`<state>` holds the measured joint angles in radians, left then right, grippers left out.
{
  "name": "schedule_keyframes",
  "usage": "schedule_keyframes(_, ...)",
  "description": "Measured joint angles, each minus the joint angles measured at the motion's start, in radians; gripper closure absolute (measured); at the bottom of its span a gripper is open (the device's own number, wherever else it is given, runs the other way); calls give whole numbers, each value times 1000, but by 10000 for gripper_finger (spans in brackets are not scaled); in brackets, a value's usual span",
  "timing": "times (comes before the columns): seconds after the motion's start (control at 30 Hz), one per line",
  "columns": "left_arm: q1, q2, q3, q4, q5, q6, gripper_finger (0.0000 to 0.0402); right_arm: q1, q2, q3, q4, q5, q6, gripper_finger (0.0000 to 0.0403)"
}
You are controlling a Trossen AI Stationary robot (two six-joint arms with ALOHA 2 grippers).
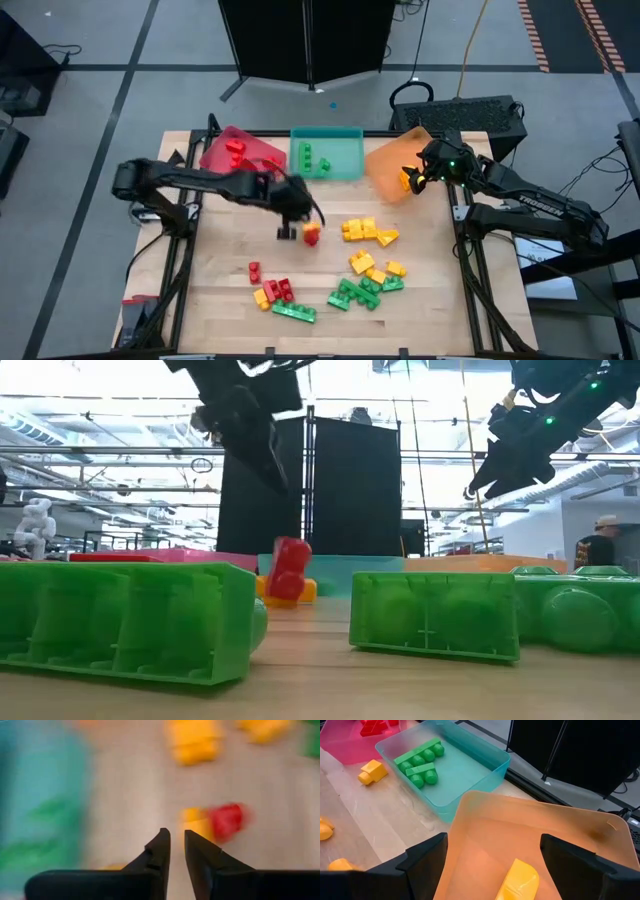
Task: Sort blocks
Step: Put the red game piece into the red bin
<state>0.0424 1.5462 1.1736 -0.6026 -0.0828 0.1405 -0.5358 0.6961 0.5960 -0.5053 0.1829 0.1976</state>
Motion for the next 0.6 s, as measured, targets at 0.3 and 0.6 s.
schedule_keyframes(0.3,144,-119,0,33,121,-52,380,0,0,0,0,0,0,88)
schedule_keyframes(0.6,22,-59,-2,190,337,-80,301,0,0,0,-7,-1,-8,88)
